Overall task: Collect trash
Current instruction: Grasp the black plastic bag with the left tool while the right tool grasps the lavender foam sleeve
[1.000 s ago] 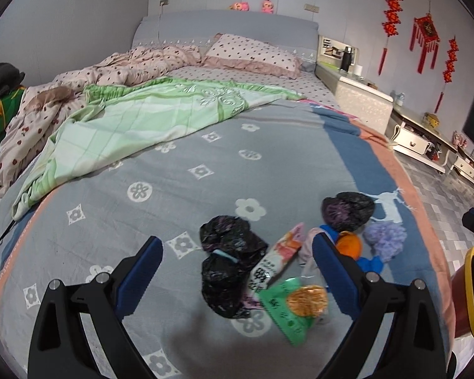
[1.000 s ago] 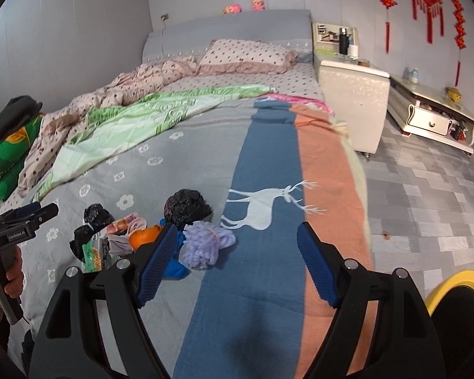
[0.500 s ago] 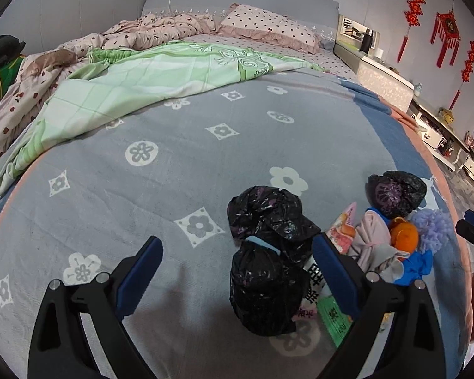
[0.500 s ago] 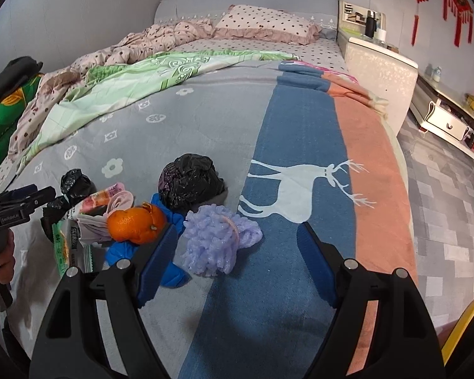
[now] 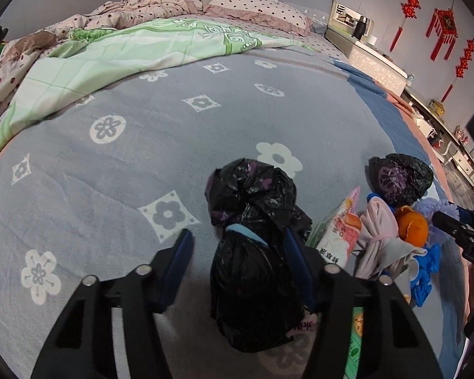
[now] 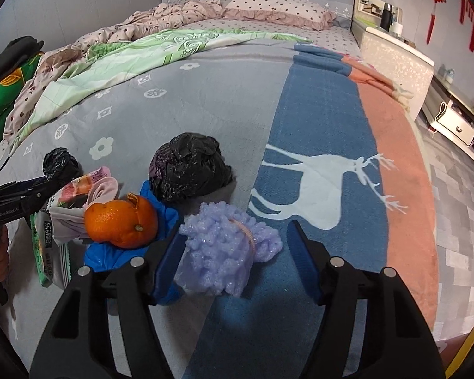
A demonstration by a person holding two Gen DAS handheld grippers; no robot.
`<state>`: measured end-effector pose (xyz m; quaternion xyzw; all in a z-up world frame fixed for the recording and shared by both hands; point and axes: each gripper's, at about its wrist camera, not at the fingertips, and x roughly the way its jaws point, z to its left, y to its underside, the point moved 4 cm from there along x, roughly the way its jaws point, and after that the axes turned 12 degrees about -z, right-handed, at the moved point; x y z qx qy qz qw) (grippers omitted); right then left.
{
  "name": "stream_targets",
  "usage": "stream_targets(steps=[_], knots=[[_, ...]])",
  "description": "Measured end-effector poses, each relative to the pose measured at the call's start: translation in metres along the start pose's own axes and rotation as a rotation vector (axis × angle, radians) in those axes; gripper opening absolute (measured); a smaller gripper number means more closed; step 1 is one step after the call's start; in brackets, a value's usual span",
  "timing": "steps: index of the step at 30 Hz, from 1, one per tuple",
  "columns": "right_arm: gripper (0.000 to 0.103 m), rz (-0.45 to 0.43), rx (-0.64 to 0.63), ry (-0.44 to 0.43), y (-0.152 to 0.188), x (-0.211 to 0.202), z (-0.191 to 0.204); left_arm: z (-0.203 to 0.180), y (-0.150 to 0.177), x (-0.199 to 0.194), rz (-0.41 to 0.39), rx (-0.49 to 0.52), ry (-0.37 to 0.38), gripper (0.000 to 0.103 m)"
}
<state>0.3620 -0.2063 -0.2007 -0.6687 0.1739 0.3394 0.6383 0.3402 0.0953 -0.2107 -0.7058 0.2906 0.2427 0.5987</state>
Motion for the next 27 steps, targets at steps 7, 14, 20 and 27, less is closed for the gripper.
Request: stream_targets(steps=[7,14,20,27], knots=[[0.043,0.001,0.017,-0.017,0.000,0.006,0.002,0.000,-0.001,-0.001,-0.006,0.002,0.031,0.026],[0.033,-0.050,0.019,-0.008,-0.007,-0.014,0.001,0.007,-0.013,-0.019,-0.050,-0.017,0.027,0.024],[0.033,-0.102,0.031,-0.023,-0.018,-0.046,0.003,0.016,-0.027,-0.048,-0.097,-0.020,0.004,0.024],[0.033,-0.181,0.052,-0.035,-0.033,-0.105,0.003,0.009,-0.042,-0.093,-0.166,-0.007,0.000,0.024]])
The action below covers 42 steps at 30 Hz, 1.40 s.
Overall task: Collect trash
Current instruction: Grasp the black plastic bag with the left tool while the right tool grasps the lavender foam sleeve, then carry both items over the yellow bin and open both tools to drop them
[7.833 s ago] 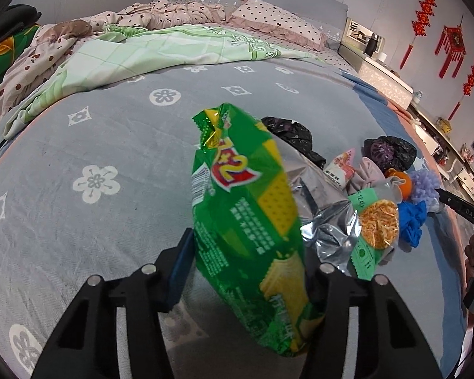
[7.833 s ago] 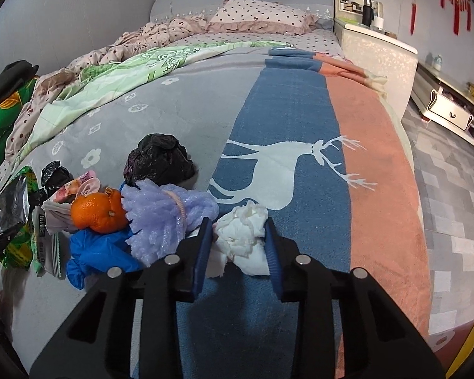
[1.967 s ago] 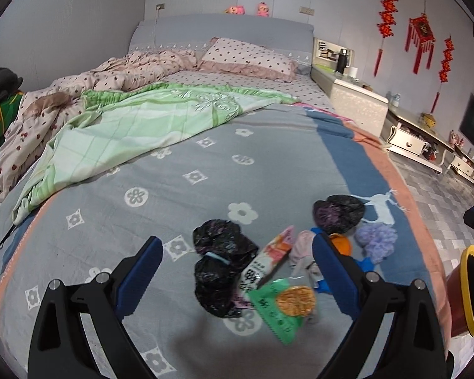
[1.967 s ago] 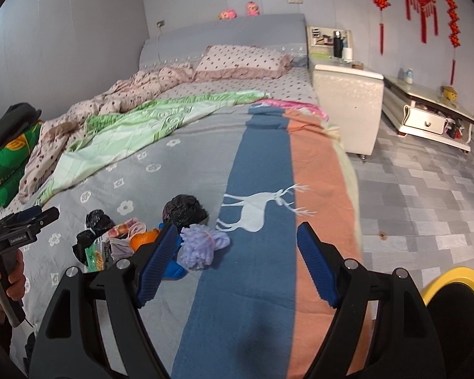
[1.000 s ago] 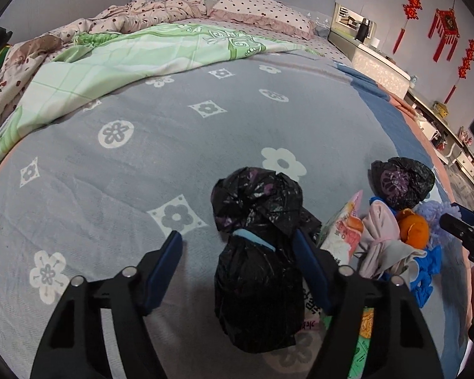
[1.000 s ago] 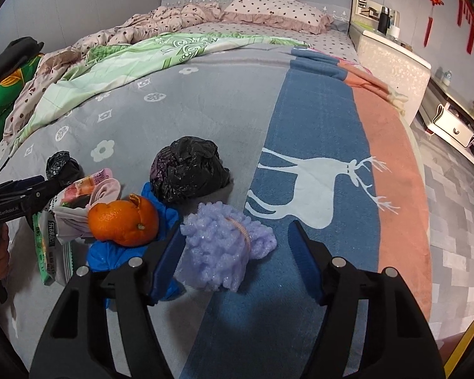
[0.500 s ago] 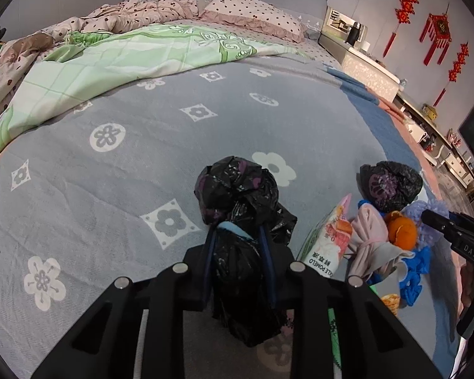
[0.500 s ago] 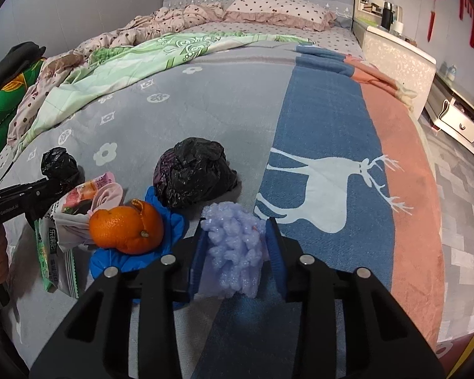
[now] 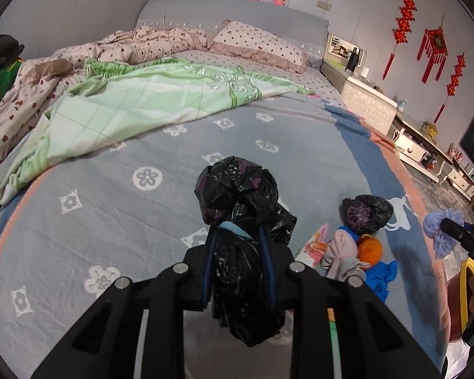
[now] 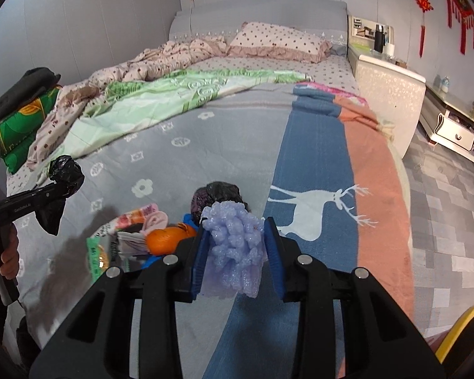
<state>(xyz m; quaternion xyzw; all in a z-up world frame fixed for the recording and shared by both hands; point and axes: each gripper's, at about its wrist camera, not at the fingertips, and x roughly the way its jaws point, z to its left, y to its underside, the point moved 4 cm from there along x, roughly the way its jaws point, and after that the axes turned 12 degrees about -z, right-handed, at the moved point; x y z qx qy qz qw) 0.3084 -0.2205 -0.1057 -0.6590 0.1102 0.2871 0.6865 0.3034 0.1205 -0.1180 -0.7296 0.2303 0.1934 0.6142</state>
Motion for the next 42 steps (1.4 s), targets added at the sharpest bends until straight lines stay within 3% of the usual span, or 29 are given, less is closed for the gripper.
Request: stream_targets(steps=[9,16,27,42], knots=[[0.033,-0.126,0.026,0.033,-0.032,-0.090,-0.008,-0.035,-0.029,-0.062,-0.095,0.031,0.032,0.024],[0.033,-0.219,0.067,0.086,-0.047,-0.161,-0.034,-0.082,-0.043,-0.101,-0.149,0.075,0.089,0.024],[0.033,-0.336,0.135,0.194,-0.054,-0.258,-0.095,-0.182,-0.054,-0.141,-0.198,0.147,0.231,0.024],[0.033,-0.462,0.271,0.354,-0.036,-0.370,-0.192,-0.329,-0.050,-0.171,-0.206,0.257,0.422,0.024]])
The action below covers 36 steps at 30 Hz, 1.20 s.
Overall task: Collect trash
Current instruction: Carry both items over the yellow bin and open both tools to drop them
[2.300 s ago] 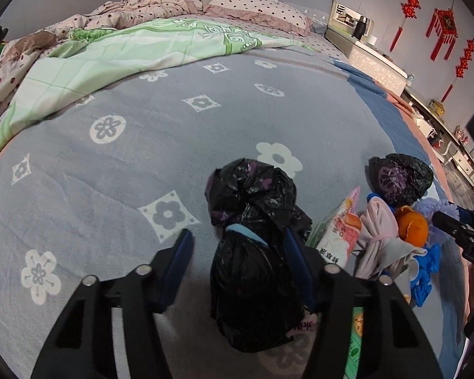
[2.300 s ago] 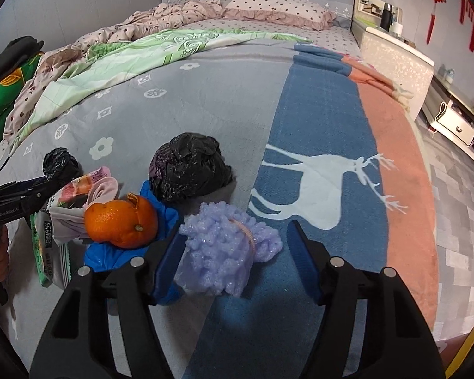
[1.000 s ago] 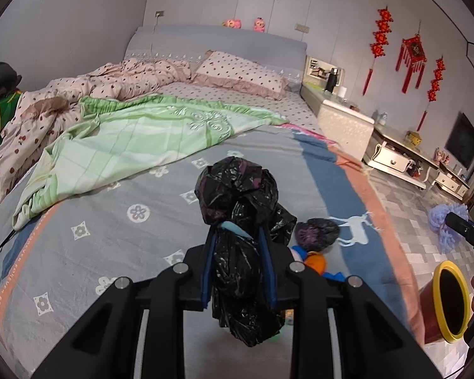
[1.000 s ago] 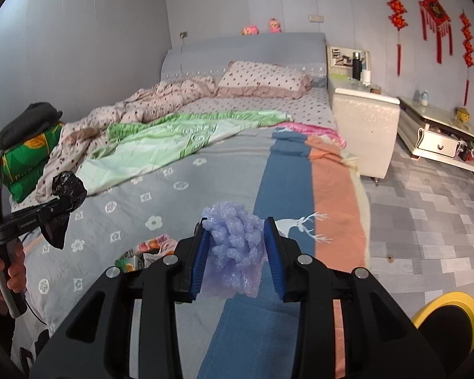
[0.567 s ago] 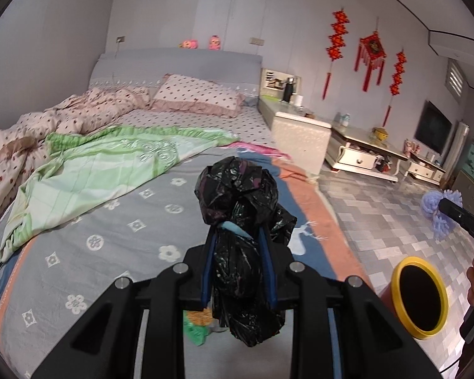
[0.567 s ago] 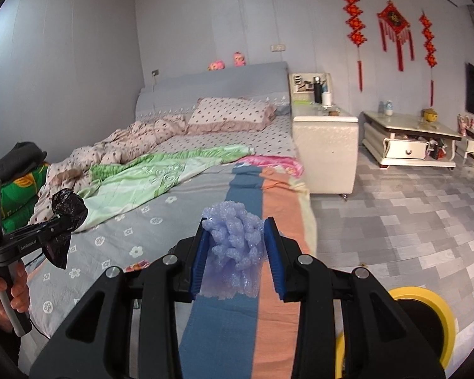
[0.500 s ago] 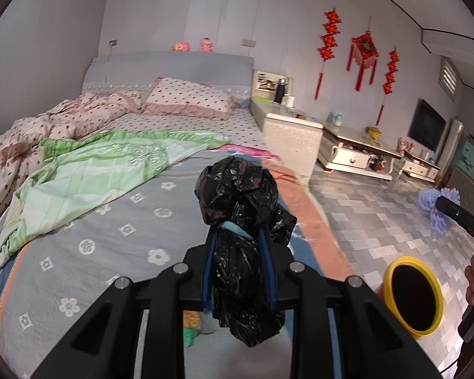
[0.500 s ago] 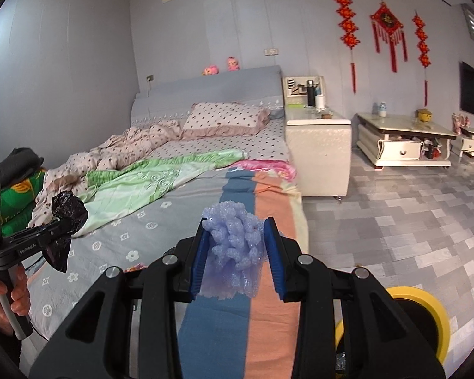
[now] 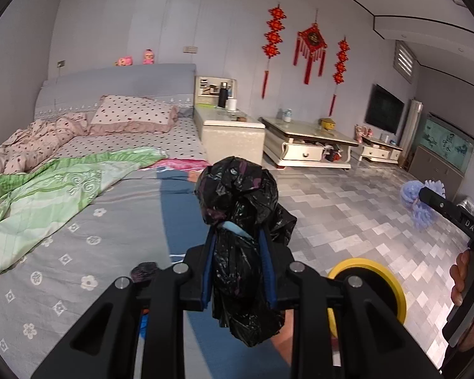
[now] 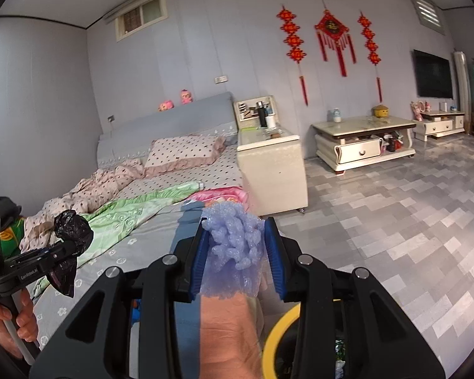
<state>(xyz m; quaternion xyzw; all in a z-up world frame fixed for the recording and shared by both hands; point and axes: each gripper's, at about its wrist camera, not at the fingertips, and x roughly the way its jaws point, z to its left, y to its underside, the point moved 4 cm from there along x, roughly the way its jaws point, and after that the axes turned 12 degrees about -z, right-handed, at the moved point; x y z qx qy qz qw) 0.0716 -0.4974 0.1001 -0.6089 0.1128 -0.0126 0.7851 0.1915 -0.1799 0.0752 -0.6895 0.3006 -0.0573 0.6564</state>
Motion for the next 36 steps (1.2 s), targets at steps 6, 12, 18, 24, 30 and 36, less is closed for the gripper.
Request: stream_targets(steps=[6,12,18,24,30,36], knots=[[0.034,-0.027,0.015,0.079,-0.008,-0.020,-0.049,-0.052,0.004,0.022,0.023,0.032,0.073,0.024],[0.034,-0.019,0.026,0.144,-0.004,-0.029,-0.092,-0.096,0.018,0.047,0.061,0.050,0.146,0.024],[0.034,0.006,0.036,0.199,0.011,-0.027,-0.125,-0.129,0.038,0.073,0.108,0.058,0.200,0.024],[0.034,0.048,0.047,0.234,0.036,-0.011,-0.144,-0.153,0.064,0.099,0.163,0.072,0.238,0.024],[0.035,0.109,0.054,0.275,0.066,0.010,-0.167,-0.170,0.095,0.124,0.227,0.075,0.270,0.024],[0.036,0.178,0.072,0.311,0.098,0.026,-0.187,-0.179,0.130,0.151,0.299,0.060,0.287,0.024]])
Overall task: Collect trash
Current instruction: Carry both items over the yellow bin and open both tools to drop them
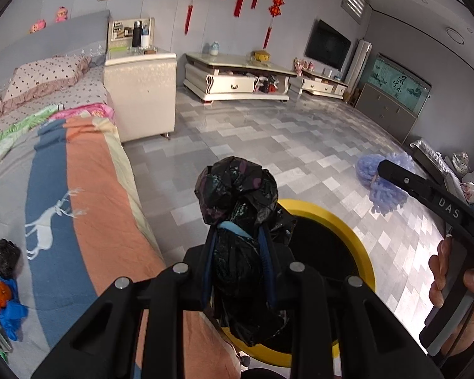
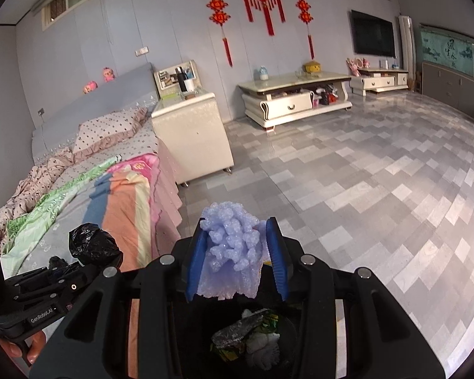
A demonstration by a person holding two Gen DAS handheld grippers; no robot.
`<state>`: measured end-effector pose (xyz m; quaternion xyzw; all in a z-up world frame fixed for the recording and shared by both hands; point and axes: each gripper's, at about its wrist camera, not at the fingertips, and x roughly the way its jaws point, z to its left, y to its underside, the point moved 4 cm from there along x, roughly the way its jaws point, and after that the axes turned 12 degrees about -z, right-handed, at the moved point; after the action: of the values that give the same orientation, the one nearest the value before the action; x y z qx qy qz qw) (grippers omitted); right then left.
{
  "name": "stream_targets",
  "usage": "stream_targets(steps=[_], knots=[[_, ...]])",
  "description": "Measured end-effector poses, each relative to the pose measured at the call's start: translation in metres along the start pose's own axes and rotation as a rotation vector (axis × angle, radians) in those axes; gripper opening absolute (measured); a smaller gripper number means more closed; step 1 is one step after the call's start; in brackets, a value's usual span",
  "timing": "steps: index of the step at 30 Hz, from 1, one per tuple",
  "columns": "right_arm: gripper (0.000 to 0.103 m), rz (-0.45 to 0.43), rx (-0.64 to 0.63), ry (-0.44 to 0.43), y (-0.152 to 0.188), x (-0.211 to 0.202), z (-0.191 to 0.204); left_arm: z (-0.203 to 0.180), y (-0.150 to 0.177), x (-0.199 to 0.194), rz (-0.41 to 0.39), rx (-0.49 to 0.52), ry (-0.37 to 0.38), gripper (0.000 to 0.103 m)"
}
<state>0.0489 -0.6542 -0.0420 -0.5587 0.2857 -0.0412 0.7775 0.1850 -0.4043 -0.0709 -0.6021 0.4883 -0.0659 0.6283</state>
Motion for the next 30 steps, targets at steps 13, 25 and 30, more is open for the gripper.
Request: stream_targets(steps=[13,25,30], knots=[[0.042,0.099,0.028,0.055,0.049,0.034,-0.020,-0.006,0.032,0.034,0.072,-0.011,0.026,0.025],[0.057,0.075,0.040,0.117,0.047,0.022,-0.031,-0.011,0.030,0.026,0.046,-0.004,0.027,0.058],[0.060,0.063,0.028,0.104,0.043,0.015,-0.023,-0.008,0.026,0.011,0.010,0.012,0.011,0.070]])
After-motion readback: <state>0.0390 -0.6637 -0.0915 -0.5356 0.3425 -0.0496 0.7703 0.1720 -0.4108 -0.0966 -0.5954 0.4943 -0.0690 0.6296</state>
